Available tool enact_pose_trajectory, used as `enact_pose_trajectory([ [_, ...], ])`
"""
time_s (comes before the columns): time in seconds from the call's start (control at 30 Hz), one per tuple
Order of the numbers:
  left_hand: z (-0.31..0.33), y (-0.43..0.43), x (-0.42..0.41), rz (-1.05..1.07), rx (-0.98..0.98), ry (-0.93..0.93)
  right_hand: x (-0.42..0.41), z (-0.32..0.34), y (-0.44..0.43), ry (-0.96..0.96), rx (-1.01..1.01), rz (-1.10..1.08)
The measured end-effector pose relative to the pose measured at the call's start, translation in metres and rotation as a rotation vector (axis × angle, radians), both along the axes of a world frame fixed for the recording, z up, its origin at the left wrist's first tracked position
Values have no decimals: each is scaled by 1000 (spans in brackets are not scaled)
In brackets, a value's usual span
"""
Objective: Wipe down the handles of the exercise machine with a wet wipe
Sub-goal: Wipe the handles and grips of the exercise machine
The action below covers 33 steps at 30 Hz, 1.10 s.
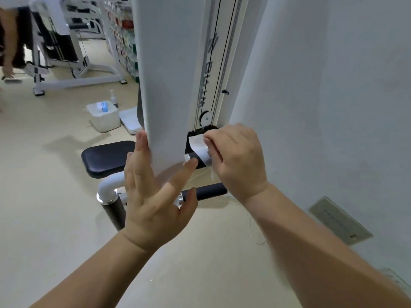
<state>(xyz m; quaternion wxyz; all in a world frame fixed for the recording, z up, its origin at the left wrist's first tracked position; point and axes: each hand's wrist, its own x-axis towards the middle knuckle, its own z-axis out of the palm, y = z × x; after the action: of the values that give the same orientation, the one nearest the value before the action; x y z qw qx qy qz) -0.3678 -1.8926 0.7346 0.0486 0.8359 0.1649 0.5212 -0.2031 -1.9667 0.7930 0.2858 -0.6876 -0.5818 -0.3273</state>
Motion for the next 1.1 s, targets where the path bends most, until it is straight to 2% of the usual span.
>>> enact_pose_trajectory([
  [0.23, -8, -3, 13, 130, -18, 6, 5, -27, -24, -156, -305, 76],
  [0.33, -11, -5, 12, 131, -23, 8, 26, -25, -34, -189, -311, 26],
  [0.4, -10, -6, 12, 132, -17, -9, 29, -25, -36, -141, -297, -48],
  [0.5, -5, -6, 11, 93, -53, -31, -4, -32, -22, -14, -263, -116],
  [0.57, -4, -6, 7, 39, -69, -42, -29, -40, -10, 35, -268, -52],
  [0.67, -1, -1, -2, -45, -81, -52, -19, -34, -13, -73, -359, 52],
  [0.73, -1, 2, -3, -60, -56, -49, 9, -31, -24, -152, -383, 33],
  [0.8, -1, 4, -2, -38, -47, -39, 28, -30, -33, -109, -368, -68],
  [0.9, -2, 4, 1, -24, -59, -44, 3, -38, -23, 21, -321, -157],
  [1.0, -3, 6, 0, -43, -71, -54, -34, -51, -9, 20, -349, -44],
  [1.1, -4, 13, -3, -58, -55, -33, -8, -42, -18, -124, -423, 57],
])
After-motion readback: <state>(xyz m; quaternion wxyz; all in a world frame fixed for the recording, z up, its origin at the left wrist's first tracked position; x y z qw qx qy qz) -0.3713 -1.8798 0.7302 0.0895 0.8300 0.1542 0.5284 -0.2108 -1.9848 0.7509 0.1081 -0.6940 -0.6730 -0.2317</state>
